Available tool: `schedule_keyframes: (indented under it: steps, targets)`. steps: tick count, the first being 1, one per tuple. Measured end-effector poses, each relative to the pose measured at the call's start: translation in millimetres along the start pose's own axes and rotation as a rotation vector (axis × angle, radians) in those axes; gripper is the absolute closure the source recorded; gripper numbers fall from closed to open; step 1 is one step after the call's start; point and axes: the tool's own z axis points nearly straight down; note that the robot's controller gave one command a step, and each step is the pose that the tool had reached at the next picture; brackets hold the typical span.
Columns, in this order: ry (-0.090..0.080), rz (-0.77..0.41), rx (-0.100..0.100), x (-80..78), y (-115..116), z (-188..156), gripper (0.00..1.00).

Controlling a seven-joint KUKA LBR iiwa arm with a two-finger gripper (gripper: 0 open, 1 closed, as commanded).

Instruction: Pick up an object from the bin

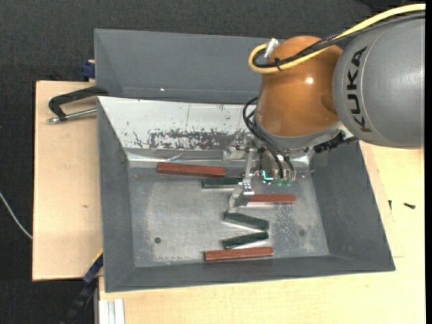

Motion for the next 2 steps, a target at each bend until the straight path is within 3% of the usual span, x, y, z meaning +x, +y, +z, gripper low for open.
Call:
schedule_keyframes:
  steps: [1, 2]
  targets:
    - [-0.001, 0.000, 0.000, -0.4, -0.4, -0.6, 0.00]
    - [-0.008, -0.056, -0.001, 12.4, -24.4, 49.9, 0.00]
